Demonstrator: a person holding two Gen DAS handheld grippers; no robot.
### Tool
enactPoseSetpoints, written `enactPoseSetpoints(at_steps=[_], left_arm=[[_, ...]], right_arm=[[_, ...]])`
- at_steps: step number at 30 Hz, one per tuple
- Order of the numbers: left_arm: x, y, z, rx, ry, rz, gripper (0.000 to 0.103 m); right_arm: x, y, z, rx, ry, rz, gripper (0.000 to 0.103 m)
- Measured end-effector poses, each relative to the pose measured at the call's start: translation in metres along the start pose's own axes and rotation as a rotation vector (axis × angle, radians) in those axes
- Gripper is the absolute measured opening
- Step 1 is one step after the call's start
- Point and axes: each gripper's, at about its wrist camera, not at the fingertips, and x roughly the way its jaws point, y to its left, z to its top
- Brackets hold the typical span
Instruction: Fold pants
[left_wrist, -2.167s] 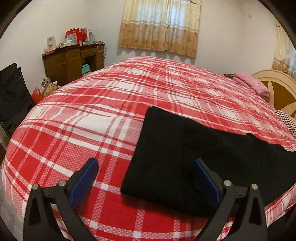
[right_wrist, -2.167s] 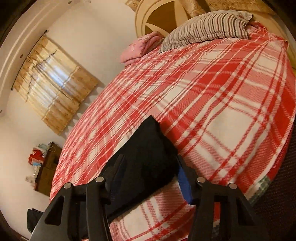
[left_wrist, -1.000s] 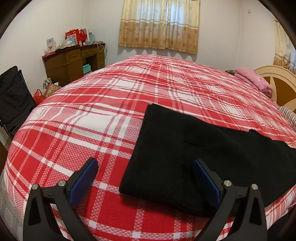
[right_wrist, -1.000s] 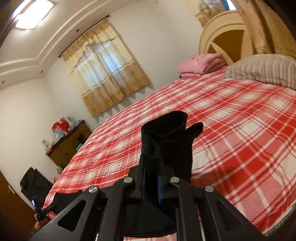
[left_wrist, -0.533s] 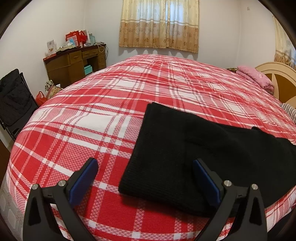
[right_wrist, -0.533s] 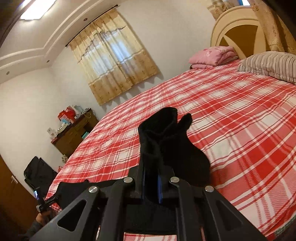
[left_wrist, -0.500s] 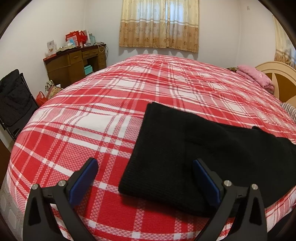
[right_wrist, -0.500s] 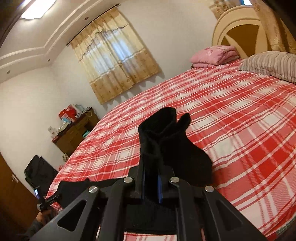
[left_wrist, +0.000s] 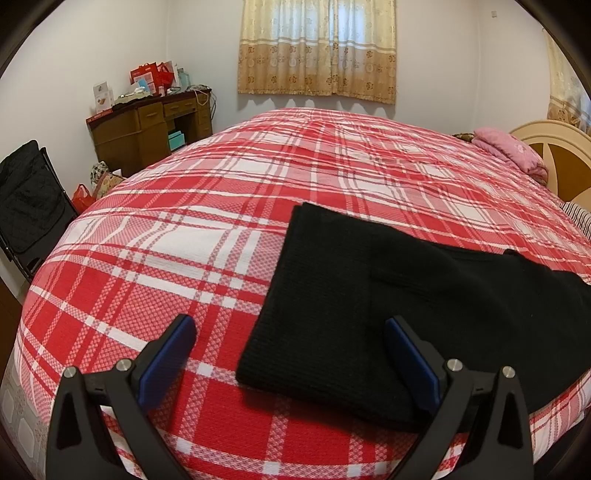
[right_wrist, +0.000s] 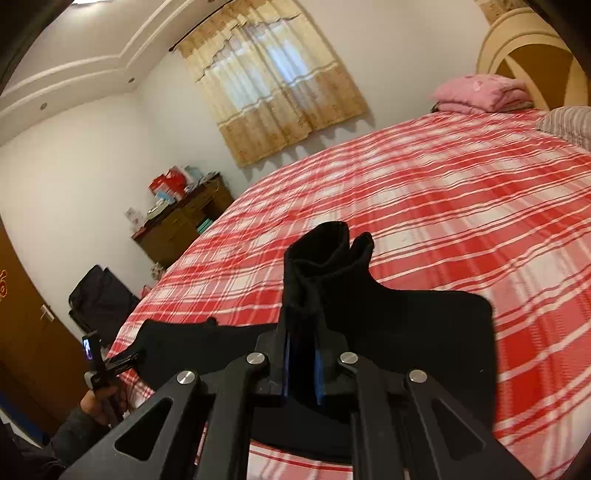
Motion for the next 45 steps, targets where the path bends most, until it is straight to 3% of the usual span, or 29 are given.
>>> enactPoseSetpoints(at_steps=[9,17,23,29,33,35,36,38,42,45], left_arm=[[0.000,0.000,-0.001,0.001,0.000,-0.001,0.103],[-0.006,0.006,0.003,-0.040,-0.005,-0.019,0.103],[-0.043,0.001,0.023,-0.038,-0.120,0.003,0.103],[-0.053,-0.055,0.029,0.059,-0.076,-0.191,0.103],[-0.043,-0.103,0.027,0.086,0.003,-0.378,0.103],[-0.035,-0.131,0.025,0.086,0.065,-0.483,0.103],[-0.030,-0.146,0.023,0.093,0.097,-0.529,0.103],[-0.028,-0.175,0.019,0.125,0.141,-0.588,0.103],[-0.023,-0.228,0.012,0.198,0.210,-0.671,0.102],[-0.019,-0.255,0.011,0.215,0.254,-0.718,0.096]], right_arm=[[0.041,0.036,-0.020,-0.068,0.088,0.051,0.010],[0.075,0.058,-0.042,-0.141,0.172,0.035,0.010],[0.083,0.063,-0.052,-0.193,0.198,0.009,0.010],[0.096,0.070,-0.067,-0.238,0.269,-0.014,0.010],[0.111,0.072,-0.081,-0.267,0.357,-0.036,0.013],[0.112,0.072,-0.083,-0.270,0.386,-0.021,0.020],[0.109,0.073,-0.083,-0.273,0.391,-0.006,0.035],[0.097,0.075,-0.081,-0.284,0.386,0.019,0.053],[0.071,0.066,-0.077,-0.300,0.352,0.025,0.053],[0.052,0.044,-0.071,-0.239,0.288,0.011,0.053]])
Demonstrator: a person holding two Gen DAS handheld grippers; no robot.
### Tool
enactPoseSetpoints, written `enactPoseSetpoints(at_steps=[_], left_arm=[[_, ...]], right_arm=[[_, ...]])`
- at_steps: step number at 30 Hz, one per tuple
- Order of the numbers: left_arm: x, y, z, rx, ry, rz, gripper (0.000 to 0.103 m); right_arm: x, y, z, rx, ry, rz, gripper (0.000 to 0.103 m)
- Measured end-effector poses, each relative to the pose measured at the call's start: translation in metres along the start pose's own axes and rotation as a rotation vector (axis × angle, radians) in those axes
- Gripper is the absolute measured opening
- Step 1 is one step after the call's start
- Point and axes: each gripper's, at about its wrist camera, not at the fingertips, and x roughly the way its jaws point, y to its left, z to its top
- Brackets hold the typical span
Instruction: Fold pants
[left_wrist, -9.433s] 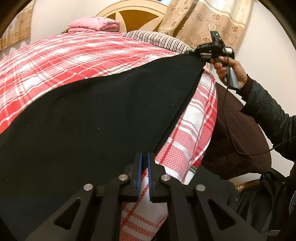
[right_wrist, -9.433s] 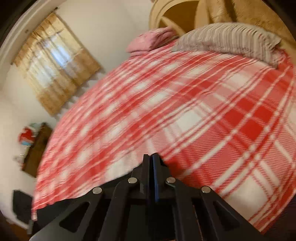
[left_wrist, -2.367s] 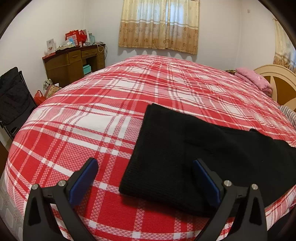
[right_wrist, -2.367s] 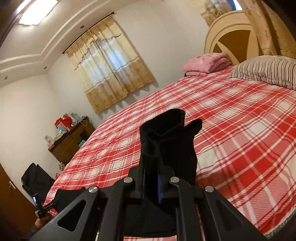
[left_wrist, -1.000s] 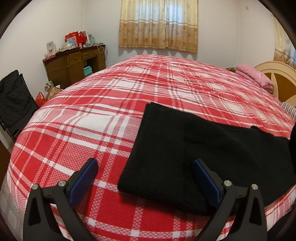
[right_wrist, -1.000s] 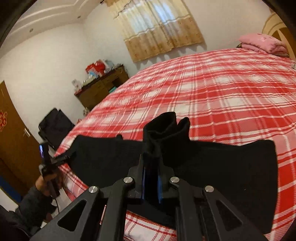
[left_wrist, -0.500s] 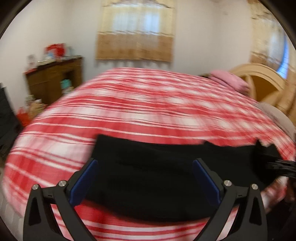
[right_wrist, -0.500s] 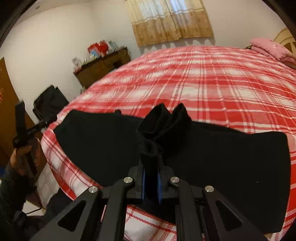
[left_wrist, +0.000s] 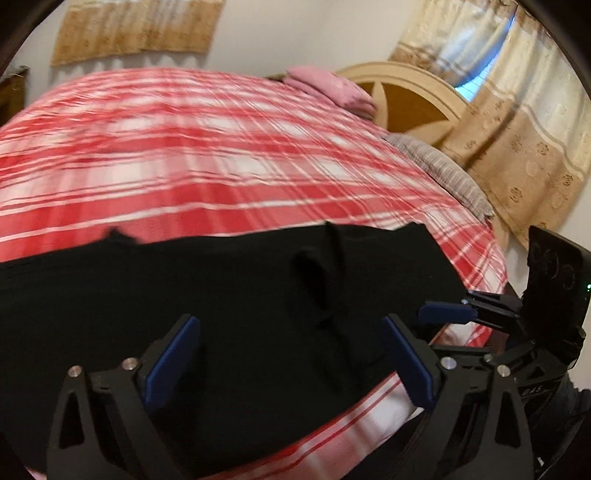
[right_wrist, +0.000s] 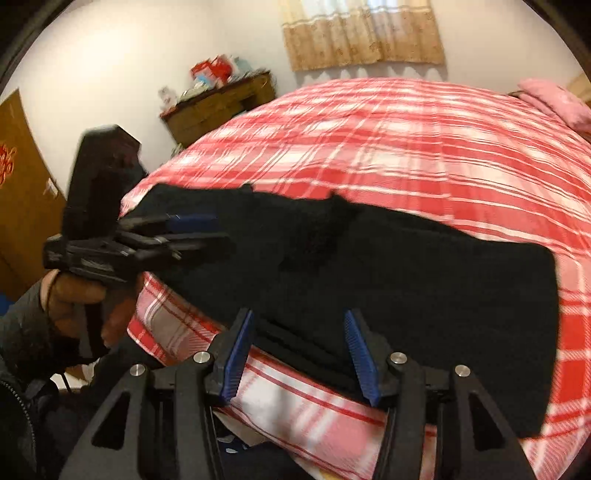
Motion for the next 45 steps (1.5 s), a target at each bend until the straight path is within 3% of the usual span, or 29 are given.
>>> enactPoseSetpoints(at_steps=[5,8,9,10,11,16,21,23,26,27,30,31,33,34,38,40,45], left_arm=[[0.028,-0.024,0.007,-0.002,0.067,-0.063,0.069],[0.039,-0.036,0.007,0.022,0.089,-0.054,0.056],[0.042,-0.038,0.008,0.030,0.087,-0.048,0.045],[0.044,-0.040,0.009,0.041,0.094,-0.033,0.019],[0.046,-0.040,0.010,0.045,0.102,-0.020,0.014],[0.024,-0.036,0.014,0.026,0.059,-0.049,0.009],[0.001,-0.021,0.015,-0.006,0.020,-0.053,0.009],[0.006,-0.011,0.012,-0.021,0.030,-0.027,0.009],[0.022,-0.009,0.005,-0.025,0.093,-0.082,0.009],[0.025,-0.012,0.001,-0.016,0.104,-0.069,0.010],[0.027,-0.020,-0.005,0.018,0.101,-0.043,0.026],[0.026,-0.019,-0.005,0.007,0.093,-0.043,0.037],[0.022,-0.017,-0.003,-0.017,0.074,-0.054,0.047],[0.020,-0.015,-0.002,-0.023,0.064,-0.038,0.055],[0.004,-0.012,-0.001,-0.026,0.006,0.017,0.079],[-0.003,-0.011,-0.001,-0.018,-0.029,0.056,0.087],[-0.010,-0.020,0.003,0.056,-0.089,0.147,0.088]], right_arm=[[-0.027,-0.039,-0.003,0.150,-0.134,-0.031,0.053],[-0.038,-0.059,-0.003,0.228,-0.196,-0.047,0.053],[-0.041,-0.063,-0.004,0.245,-0.209,-0.053,0.053],[-0.042,-0.066,-0.004,0.257,-0.218,-0.060,0.053],[-0.044,-0.070,-0.004,0.269,-0.224,-0.066,0.053],[-0.059,-0.083,-0.009,0.298,-0.249,-0.099,0.053],[-0.068,-0.088,-0.010,0.304,-0.248,-0.135,0.053],[-0.069,-0.091,-0.014,0.318,-0.240,-0.157,0.053],[-0.067,-0.091,-0.017,0.315,-0.214,-0.175,0.053],[-0.066,-0.088,-0.018,0.304,-0.196,-0.189,0.053],[-0.063,-0.074,-0.021,0.230,-0.158,-0.153,0.053],[-0.058,-0.067,-0.022,0.194,-0.121,-0.142,0.053],[-0.037,-0.059,-0.027,0.124,0.032,-0.177,0.053],[-0.028,-0.060,-0.032,0.112,0.081,-0.238,0.051],[-0.037,-0.065,-0.028,0.149,0.079,-0.209,0.051],[-0.050,-0.062,-0.025,0.144,0.027,-0.180,0.051],[-0.062,-0.049,-0.016,0.081,-0.044,-0.312,0.050]])
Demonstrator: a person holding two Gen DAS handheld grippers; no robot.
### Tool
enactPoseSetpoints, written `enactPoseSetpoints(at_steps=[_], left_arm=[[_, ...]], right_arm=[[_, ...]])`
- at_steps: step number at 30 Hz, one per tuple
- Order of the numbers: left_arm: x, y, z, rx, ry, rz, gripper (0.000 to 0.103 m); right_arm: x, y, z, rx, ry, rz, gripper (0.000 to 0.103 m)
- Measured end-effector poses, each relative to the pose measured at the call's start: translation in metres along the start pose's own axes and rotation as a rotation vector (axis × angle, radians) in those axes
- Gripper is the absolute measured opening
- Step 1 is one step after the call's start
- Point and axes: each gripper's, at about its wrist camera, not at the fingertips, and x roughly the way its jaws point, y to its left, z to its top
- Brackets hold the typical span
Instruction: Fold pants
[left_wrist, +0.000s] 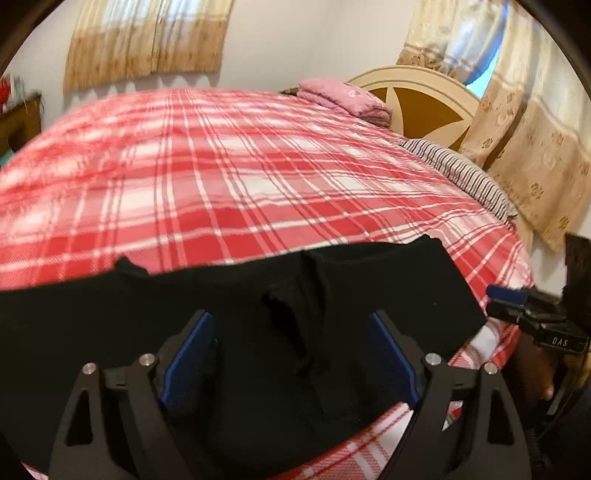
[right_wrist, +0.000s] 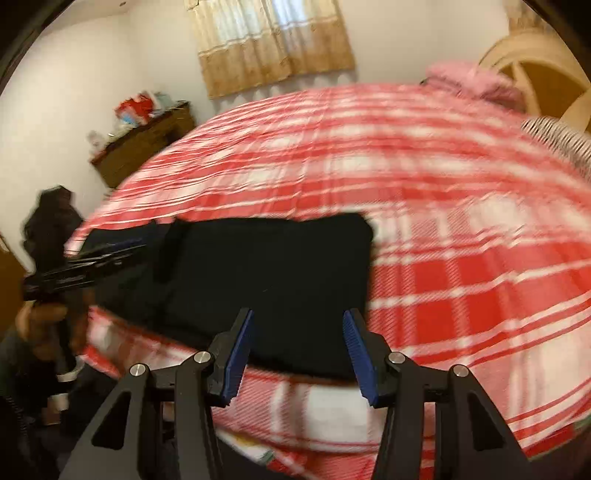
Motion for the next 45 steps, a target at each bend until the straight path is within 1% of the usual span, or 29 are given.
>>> enactPoseSetpoints(at_steps=[1,2,3,6,9,12,14,16,18,21,23,24,25,26,27,29,34,36,38,39,42,44,45], left_arm=[[-0.002,-0.003,0.003,0.009,-0.013,-0.016,0.087],[-0.004,-0.006,0.005,0.017,-0.021,-0.034,0.087],[-0.005,-0.011,0.007,0.036,-0.026,-0.053,0.087],[-0.002,-0.017,0.011,0.068,-0.033,-0.031,0.087],[-0.004,0.001,0.010,0.012,-0.034,-0.011,0.087],[-0.010,0.032,0.006,-0.063,-0.040,0.060,0.088],[-0.012,0.046,0.004,-0.109,-0.032,0.070,0.088],[-0.011,0.050,0.001,-0.125,-0.023,0.060,0.088],[-0.003,0.046,-0.001,-0.108,-0.001,0.069,0.088],[0.012,0.039,-0.002,-0.082,0.026,0.072,0.088],[0.022,0.037,-0.002,-0.083,0.055,0.083,0.088],[0.025,0.036,-0.002,-0.079,0.066,0.079,0.089],[0.029,0.035,-0.001,-0.067,0.079,0.088,0.090],[0.032,0.035,-0.001,-0.054,0.089,0.110,0.090],[0.033,0.036,-0.001,-0.050,0.094,0.124,0.090],[0.034,0.040,-0.001,-0.053,0.099,0.126,0.090],[0.030,0.050,0.003,-0.086,0.080,0.131,0.090],[0.033,0.050,0.002,-0.070,0.088,0.138,0.091],[0.038,0.046,0.002,-0.040,0.091,0.148,0.095],[0.039,0.044,0.002,-0.028,0.090,0.156,0.095],[0.040,0.044,0.002,-0.028,0.085,0.159,0.097],[0.038,0.046,0.002,-0.043,0.082,0.149,0.097],[0.035,0.048,0.002,-0.055,0.082,0.145,0.097]], right_arm=[[0.001,0.006,0.002,-0.023,-0.006,-0.002,0.044],[0.002,0.011,0.003,-0.035,-0.012,0.016,0.042],[0.005,0.016,0.006,-0.044,-0.013,0.033,0.042],[0.017,0.050,0.013,-0.130,-0.012,0.098,0.042],[0.028,0.090,0.016,-0.223,-0.018,0.184,0.042],[0.046,0.121,0.014,-0.314,0.004,0.208,0.040],[0.056,0.133,0.009,-0.361,0.033,0.211,0.039],[0.065,0.137,0.004,-0.375,0.065,0.217,0.035],[0.070,0.136,0.000,-0.383,0.080,0.217,0.033],[0.080,0.140,-0.004,-0.411,0.100,0.181,0.027],[0.084,0.139,-0.004,-0.415,0.101,0.167,0.023],[0.085,0.137,-0.004,-0.418,0.100,0.164,0.015],[0.086,0.137,-0.003,-0.418,0.098,0.164,0.011],[0.085,0.136,-0.003,-0.411,0.098,0.172,0.009],[0.084,0.135,-0.003,-0.407,0.097,0.181,0.004],[0.081,0.135,-0.004,-0.405,0.096,0.184,0.003],[0.073,0.135,-0.005,-0.402,0.100,0.215,0.002],[0.068,0.134,-0.006,-0.393,0.101,0.236,0.002],[0.064,0.134,-0.009,-0.394,0.101,0.250,0.002],[0.064,0.136,-0.010,-0.399,0.100,0.248,0.002],[0.072,0.138,-0.016,-0.407,0.116,0.229,0.002],[0.080,0.137,-0.020,-0.401,0.142,0.238,0.002],[0.080,0.137,-0.020,-0.401,0.140,0.239,0.002]])
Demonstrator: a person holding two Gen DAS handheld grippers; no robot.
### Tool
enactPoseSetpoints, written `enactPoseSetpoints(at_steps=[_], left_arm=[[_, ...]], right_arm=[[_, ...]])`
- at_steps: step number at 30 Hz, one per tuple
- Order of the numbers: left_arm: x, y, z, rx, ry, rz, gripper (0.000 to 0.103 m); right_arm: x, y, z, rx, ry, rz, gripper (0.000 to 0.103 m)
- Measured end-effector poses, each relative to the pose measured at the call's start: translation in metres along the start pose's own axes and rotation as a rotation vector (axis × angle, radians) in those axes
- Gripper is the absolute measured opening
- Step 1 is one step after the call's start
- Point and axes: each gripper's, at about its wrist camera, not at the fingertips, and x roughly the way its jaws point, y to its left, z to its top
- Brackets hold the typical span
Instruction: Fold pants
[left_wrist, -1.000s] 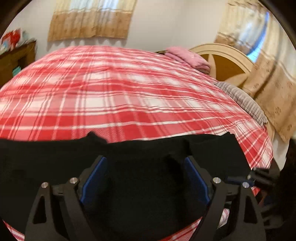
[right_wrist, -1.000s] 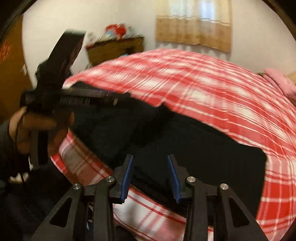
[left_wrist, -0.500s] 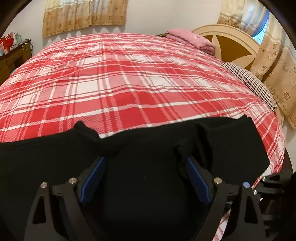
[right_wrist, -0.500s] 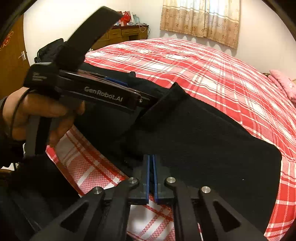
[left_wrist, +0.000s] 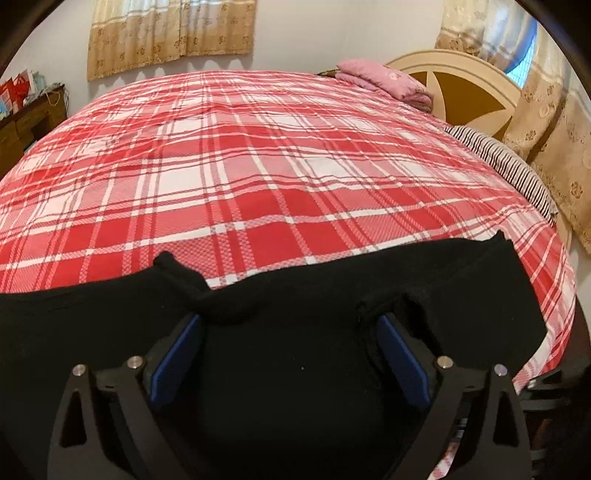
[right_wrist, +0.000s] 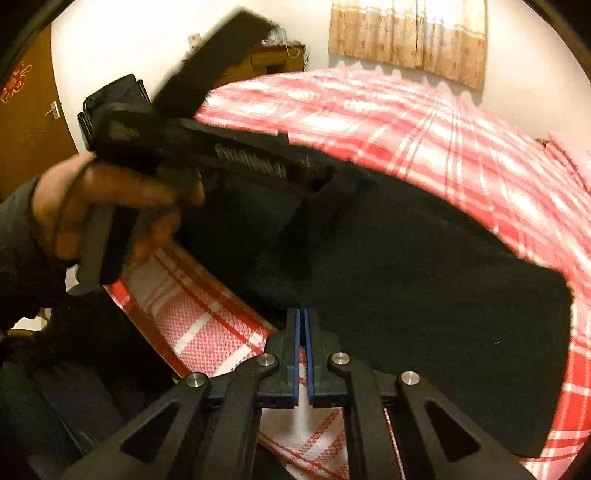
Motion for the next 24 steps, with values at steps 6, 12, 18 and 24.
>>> enactPoseSetpoints(at_steps=[6,12,18,24], left_arm=[[-0.040,-0.002,-0.001,-0.040,-0.095,-0.016,0.097],[-0.043,-0.038,-0.005,0.053,-0.090,-0.067,0.101],[0.002,-0.040,-0.010,0.063,0.004,0.074,0.101],[-0.006,-0.024,-0.012,0.032,-0.023,0.074,0.103]], right_arm=[[-0.020,-0.020,0.005,0.052,-0.057,-0.014,0.019],[-0.063,-0.095,0.000,0.267,-0.162,-0.075,0.039],[-0.041,-0.159,-0.013,0.454,-0.101,-0.129,0.039],[-0.064,-0.162,-0.019,0.474,-0.164,-0.113,0.039]])
